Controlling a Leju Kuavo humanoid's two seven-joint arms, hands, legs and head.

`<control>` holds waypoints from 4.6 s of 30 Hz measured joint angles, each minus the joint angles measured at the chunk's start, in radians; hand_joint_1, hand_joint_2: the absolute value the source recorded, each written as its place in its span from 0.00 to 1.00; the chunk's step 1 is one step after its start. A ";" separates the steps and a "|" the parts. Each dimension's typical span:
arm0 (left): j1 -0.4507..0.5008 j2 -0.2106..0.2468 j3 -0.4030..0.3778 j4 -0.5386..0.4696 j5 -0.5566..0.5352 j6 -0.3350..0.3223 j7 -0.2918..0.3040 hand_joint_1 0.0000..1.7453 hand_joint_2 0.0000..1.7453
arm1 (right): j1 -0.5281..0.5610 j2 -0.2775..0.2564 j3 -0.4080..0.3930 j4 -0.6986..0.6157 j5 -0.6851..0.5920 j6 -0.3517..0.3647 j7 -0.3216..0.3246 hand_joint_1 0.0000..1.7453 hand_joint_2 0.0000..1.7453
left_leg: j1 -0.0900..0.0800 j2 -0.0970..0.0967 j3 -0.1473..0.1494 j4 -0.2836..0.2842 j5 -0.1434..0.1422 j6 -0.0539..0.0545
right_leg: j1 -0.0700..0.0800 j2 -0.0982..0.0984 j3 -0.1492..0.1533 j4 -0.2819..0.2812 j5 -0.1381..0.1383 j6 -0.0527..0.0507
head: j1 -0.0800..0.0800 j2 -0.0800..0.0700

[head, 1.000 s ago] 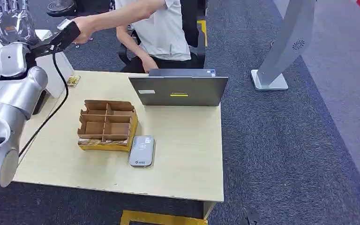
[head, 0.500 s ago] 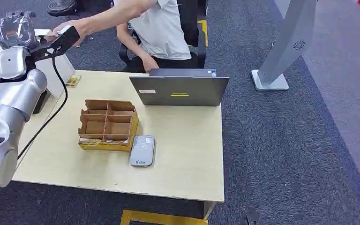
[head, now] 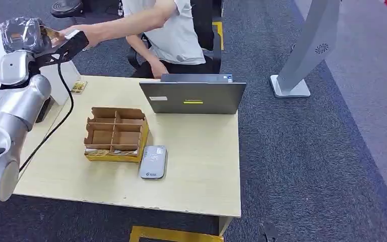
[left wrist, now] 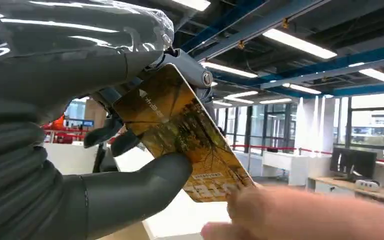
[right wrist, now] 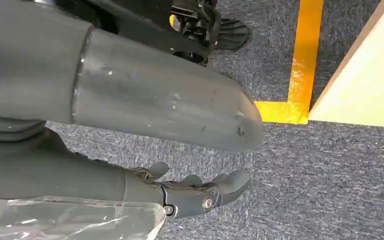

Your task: Pass the card to the sensor for recognition and then transmit it.

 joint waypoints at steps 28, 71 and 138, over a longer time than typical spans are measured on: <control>0.506 -0.150 -0.170 -0.682 0.151 0.001 -0.168 1.00 1.00 | 0.082 0.000 -0.035 0.001 -0.014 -0.011 -0.061 0.00 0.00 | -0.001 -0.003 -0.002 0.000 -0.001 0.002 | -0.002 -0.002 -0.001 -0.002 -0.001 0.002 | 0.000 0.000; 0.803 -0.138 -0.305 -0.873 0.157 -0.214 -0.076 1.00 1.00 | 0.151 0.000 -0.137 0.004 -0.071 -0.028 -0.129 0.00 0.00 | -0.001 -0.004 -0.003 0.000 -0.002 0.003 | -0.002 -0.002 -0.001 -0.002 -0.002 0.003 | 0.000 0.000; 0.695 -0.266 -0.326 -0.451 0.063 -0.090 -0.006 1.00 1.00 | 0.150 0.000 -0.159 0.004 -0.005 -0.025 -0.102 0.00 0.00 | -0.001 -0.005 -0.003 0.000 -0.001 0.003 | -0.002 -0.003 0.000 -0.002 -0.001 0.004 | 0.000 0.000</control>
